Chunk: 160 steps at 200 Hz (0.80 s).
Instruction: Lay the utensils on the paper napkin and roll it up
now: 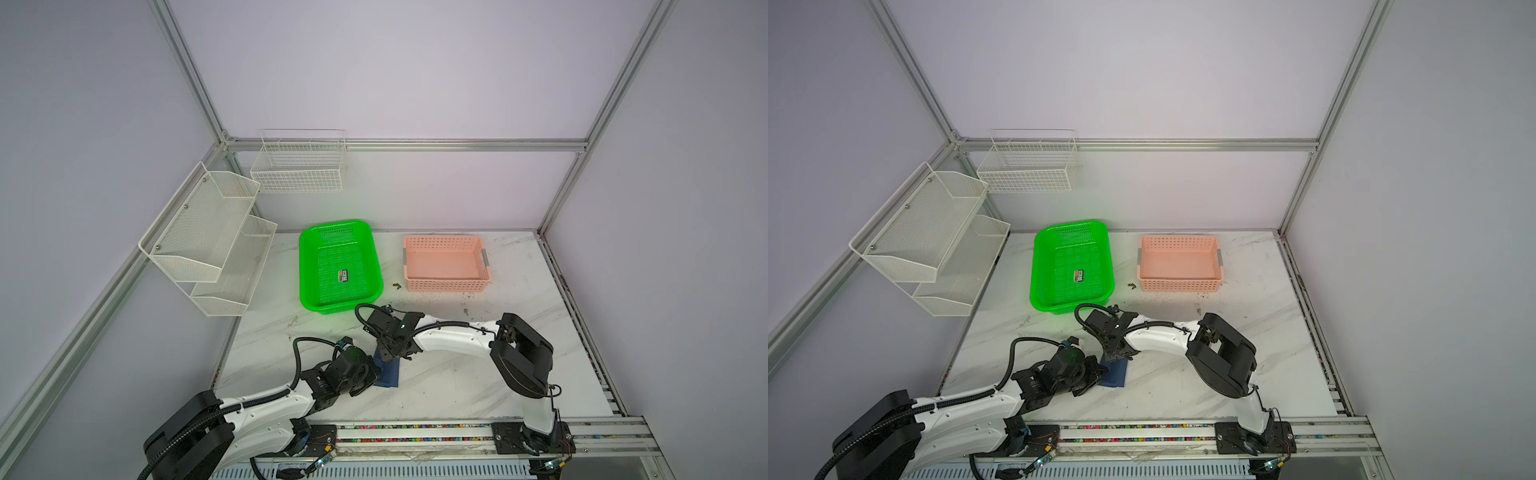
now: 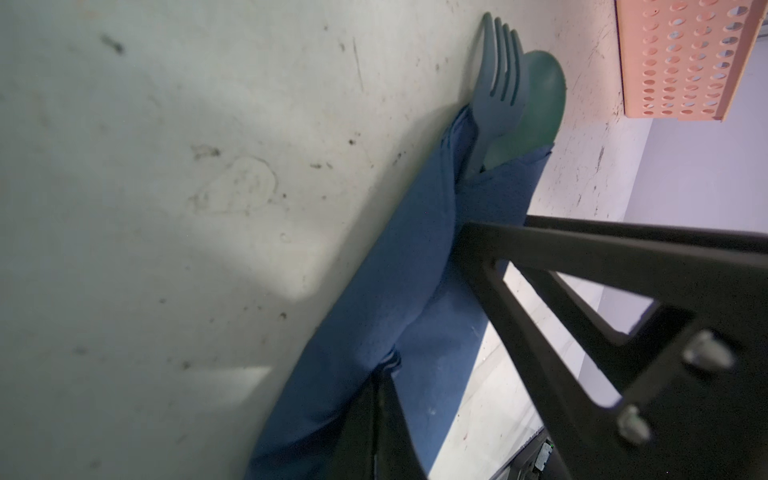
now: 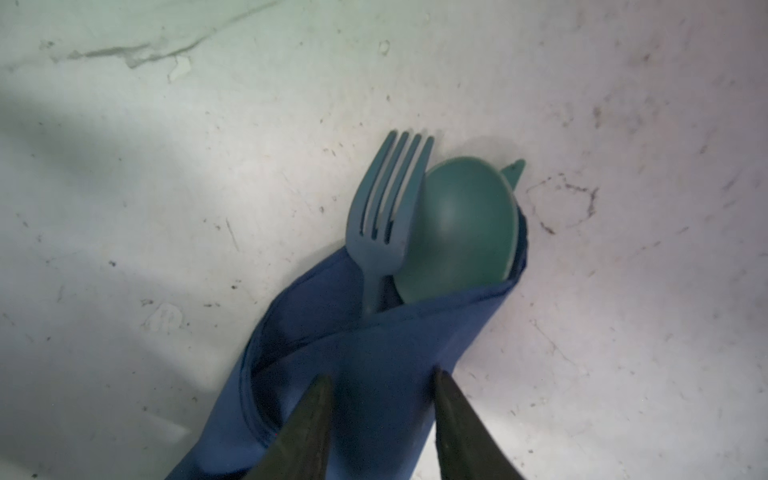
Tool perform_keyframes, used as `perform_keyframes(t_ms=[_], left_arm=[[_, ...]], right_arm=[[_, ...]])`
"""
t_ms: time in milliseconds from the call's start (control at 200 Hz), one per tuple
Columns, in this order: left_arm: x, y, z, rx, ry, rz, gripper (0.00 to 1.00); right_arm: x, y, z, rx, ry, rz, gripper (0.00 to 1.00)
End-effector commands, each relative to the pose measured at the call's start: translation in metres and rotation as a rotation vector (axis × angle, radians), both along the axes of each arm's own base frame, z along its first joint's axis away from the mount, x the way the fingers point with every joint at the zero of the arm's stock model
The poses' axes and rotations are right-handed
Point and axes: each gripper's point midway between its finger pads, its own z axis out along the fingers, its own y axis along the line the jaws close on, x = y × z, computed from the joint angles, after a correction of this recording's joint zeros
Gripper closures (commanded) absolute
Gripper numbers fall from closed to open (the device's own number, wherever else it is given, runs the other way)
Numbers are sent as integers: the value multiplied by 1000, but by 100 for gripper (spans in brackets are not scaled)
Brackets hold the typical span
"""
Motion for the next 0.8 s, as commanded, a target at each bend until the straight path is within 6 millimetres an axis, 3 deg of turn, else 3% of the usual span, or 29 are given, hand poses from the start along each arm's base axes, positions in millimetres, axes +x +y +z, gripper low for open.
perform_keyframes(t_ms=[0,335,565,795], left_arm=[[3,-2,3,-10,-12,12,100],[2,0,9,-20,-25,17,100],[16,-14,54,-94,-159,-22,100],[19,-28,75,-179,-220,-56,100]], right_arm=[[-7,-9,-17,-44,21,-8,57],[-7,-13,-30,-72,27,-18,68],[-10,-15,-35,-72,36,-16,71],[-12,-16,-39,-63,45,-15,70]])
